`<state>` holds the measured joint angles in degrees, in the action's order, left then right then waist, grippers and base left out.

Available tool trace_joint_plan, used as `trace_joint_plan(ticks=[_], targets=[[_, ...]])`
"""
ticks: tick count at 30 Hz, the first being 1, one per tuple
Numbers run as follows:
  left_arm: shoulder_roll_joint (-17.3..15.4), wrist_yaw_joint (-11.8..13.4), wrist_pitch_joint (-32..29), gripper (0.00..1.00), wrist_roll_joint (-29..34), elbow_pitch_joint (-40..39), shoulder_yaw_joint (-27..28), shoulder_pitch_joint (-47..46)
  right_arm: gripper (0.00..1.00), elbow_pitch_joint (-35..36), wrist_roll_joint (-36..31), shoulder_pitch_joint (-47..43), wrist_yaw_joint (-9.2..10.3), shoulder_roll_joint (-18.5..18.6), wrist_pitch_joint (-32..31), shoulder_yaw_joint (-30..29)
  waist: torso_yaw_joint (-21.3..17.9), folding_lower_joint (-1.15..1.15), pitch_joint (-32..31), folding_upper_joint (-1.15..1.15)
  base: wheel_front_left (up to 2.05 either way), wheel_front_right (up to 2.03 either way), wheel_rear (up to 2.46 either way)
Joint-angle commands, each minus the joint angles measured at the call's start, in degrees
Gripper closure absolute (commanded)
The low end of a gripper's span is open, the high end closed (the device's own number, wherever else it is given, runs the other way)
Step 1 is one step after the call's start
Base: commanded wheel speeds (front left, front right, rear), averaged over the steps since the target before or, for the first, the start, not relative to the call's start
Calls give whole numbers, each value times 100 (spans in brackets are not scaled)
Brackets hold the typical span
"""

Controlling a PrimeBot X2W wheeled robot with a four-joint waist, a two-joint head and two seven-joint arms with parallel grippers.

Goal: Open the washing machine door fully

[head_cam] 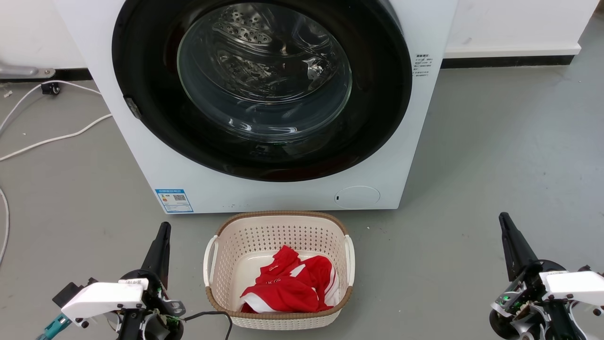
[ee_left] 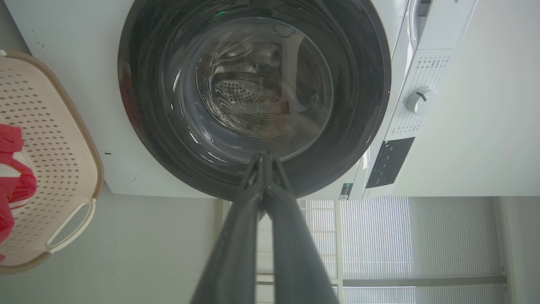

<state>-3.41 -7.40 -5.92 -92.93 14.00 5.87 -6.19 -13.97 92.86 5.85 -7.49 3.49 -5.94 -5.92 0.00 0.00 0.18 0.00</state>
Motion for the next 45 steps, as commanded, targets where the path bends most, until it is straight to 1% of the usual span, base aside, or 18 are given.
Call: trace_joint_plan(ticks=[1, 12, 13, 20, 24, 31, 32, 33, 36, 37, 38, 41, 42, 45], targets=[[5, -17, -21, 100, 30, -7, 13, 13, 100, -10, -17, 62, 0, -17, -29, -7, 0, 0, 0, 0, 0, 0, 0], [10, -17, -32, 100, 41, -6, 24, 12, 100, -10, -26, 64, 0, -24, -30, -17, 0, 0, 0, 0, 0, 0, 0], [12, 1, -1, 0, 4, 20, 5, 5, 0, -14, -8, -11, 0, -9, -14, -8, 0, 0, 0, 0, 0, 0, 0], [20, 1, 190, 0, 110, -24, -179, -28, 0, 102, -62, -80, 0, -14, 175, 95, -2, 0, 8, 0, 0, 0, 0], [21, 0, 300, 0, 302, -134, -210, -53, 0, 197, -276, -110, 0, -16, 286, 82, 1, 0, 18, 0, 0, 0, 0], [23, -1, 479, 0, 998, -399, -273, -83, 0, 437, -1144, -134, 0, -20, 468, 65, 0, 0, 32, 0, 0, 0, 0], [23, -1, 479, 0, 998, -399, -273, -83, 0, 437, -1144, -134, 0, -20, 468, 65, 0, 0, 32, 0, 0, 0, 0], [24, -2, 528, 0, 1292, -468, -320, -92, 0, 518, -1451, -148, 0, -21, 516, 88, -3, 0, 33, 0, 0, 0, 0], [25, -2, 599, 0, 1698, -560, -366, -89, 0, 615, -1888, -166, 0, -23, 589, 129, -10, 0, 36, 0, 0, 0, 0], [25, -2, 599, 0, 1698, -560, -366, -89, 0, 615, -1888, -166, 0, -23, 589, 129, -10, 0, 36, 0, 0, 0, 0], [25, -3, 645, 0, 1962, -606, -394, -85, 0, 677, -2193, -177, 0, -24, 634, 157, -13, 0, 40, 0, 0, 0, 0], [26, -3, 712, 0, 2329, -667, -411, -76, 0, 742, -2670, -198, 0, -26, 703, 210, -16, 0, 45, 0, 0, 0, 0], [26, -3, 712, 0, 2329, -667, -411, -76, 0, 742, -2670, -198, 0, -26, 703, 210, -16, 0, 45, 0, 0, 0, 0], [27, -4, 778, 0, 2688, -708, -431, -70, 0, 782, -3141, -218, 0, -28, 770, 262, -17, 0, 53, 0, 0, 0, 0]])
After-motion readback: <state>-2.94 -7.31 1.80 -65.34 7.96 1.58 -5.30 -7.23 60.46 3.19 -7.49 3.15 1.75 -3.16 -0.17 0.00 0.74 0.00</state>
